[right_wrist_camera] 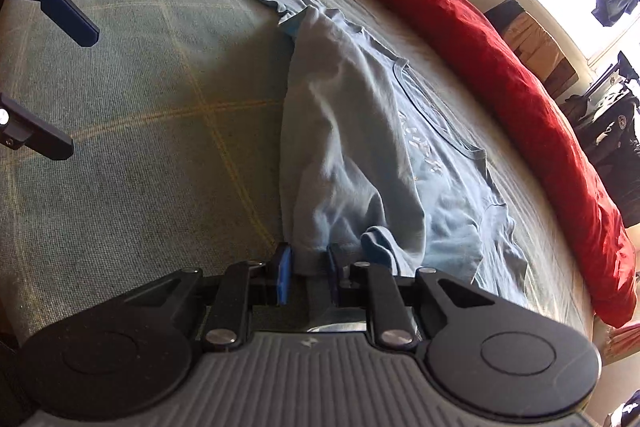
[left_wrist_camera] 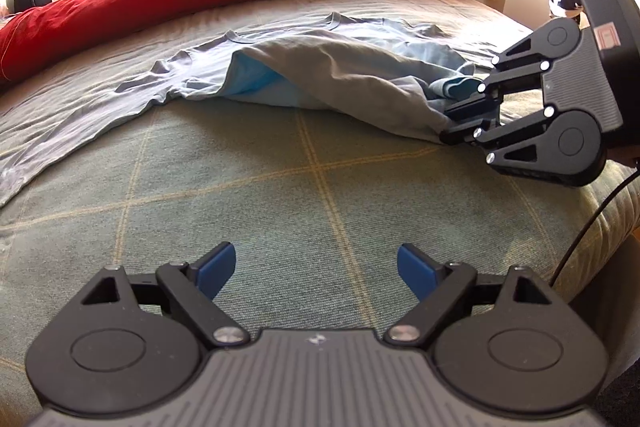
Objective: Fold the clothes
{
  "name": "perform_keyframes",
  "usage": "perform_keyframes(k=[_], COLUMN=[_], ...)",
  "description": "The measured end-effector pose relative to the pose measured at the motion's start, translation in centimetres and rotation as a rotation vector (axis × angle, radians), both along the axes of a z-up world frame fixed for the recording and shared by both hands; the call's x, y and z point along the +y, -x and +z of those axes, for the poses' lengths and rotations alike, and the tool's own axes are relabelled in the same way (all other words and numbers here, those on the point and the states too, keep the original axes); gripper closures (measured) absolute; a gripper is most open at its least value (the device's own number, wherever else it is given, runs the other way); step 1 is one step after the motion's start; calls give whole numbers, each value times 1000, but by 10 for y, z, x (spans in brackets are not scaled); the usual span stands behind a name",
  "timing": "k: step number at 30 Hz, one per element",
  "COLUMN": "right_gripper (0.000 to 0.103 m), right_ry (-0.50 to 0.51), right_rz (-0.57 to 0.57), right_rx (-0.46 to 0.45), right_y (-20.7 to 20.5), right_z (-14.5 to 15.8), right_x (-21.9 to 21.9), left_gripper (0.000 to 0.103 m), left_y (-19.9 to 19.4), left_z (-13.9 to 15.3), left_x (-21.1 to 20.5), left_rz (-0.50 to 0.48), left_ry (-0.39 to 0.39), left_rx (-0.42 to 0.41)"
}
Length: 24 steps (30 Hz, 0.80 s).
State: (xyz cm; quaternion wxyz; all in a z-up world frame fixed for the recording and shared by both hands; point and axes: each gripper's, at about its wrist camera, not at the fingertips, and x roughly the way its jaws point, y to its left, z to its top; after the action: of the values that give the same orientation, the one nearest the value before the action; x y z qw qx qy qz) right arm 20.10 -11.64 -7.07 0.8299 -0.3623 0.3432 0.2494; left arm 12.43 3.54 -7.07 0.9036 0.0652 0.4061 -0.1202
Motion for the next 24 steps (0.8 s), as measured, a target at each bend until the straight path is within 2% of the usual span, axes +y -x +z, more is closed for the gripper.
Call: perform_keyframes(k=[6, 9, 14, 17, 19, 22, 24], right_gripper=[94, 94, 94, 94, 94, 94, 94], right_ry=[-185, -289, -430, -506, -581, -637, -652], right_rz=[-33, -41, -14, 12, 22, 18, 15], right_rx=[130, 215, 315, 390, 474, 539, 564], right_y=[-3, -5, 0, 2, -2, -7, -9], right_z=[32, 43, 63, 72, 75, 75, 72], right_x=[-14, -18, -15, -6, -3, 3, 7], left_gripper=[15, 15, 15, 15, 15, 15, 15], left_y=[1, 4, 8, 10, 12, 19, 26], left_z=[-3, -2, 0, 2, 4, 4, 1], left_x=[0, -4, -11, -7, -5, -6, -11], left_rz=[-7, -48, -81, -79, -83, -137, -186], left_ry=[-7, 1, -72, -53, -43, -41, -58], left_rx=[1, -26, -79, -80, -88, -142, -214])
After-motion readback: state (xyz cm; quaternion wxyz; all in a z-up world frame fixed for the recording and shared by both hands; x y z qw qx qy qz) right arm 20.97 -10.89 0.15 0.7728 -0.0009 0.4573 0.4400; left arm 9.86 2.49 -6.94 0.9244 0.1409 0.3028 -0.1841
